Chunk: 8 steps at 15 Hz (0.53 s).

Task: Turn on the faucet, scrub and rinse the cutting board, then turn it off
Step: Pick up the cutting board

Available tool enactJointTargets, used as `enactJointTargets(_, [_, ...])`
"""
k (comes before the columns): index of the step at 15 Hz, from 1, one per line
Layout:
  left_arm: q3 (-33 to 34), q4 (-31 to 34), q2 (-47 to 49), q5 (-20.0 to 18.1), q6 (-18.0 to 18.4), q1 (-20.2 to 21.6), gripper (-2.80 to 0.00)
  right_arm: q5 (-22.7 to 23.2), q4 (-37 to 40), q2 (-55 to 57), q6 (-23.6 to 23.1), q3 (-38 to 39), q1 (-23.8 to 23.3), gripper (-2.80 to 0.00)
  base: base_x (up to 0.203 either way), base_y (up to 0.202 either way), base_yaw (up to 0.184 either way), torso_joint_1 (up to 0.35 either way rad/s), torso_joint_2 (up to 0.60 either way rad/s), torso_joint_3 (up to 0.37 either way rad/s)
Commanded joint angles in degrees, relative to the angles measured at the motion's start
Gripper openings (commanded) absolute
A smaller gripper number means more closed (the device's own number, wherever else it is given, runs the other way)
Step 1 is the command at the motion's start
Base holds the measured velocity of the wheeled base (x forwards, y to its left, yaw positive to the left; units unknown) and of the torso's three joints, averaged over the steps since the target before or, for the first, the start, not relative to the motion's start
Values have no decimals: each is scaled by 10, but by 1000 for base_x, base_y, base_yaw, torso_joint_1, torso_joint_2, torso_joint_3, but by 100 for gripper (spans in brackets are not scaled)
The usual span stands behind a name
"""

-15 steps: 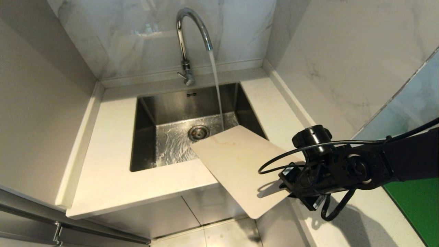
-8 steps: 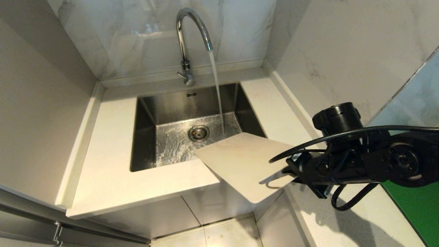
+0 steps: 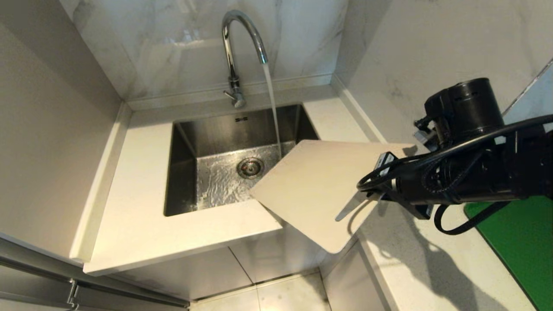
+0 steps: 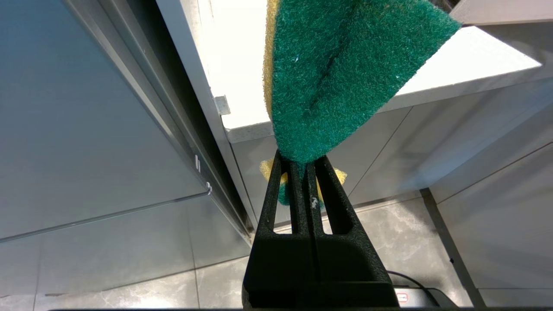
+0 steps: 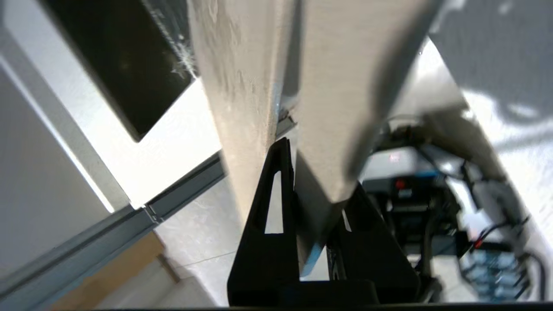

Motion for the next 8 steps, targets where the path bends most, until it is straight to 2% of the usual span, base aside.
enactJointTargets(1, [0,0,1,0,0,0,-280,0,21,-4,-35,-58,0,-280,0,0,0,0,0,0])
enactJointTargets(8, [0,0,1,0,0,0,-280,-5,116,16,-143,-267,-1,-280,0,0,0,0,0,0])
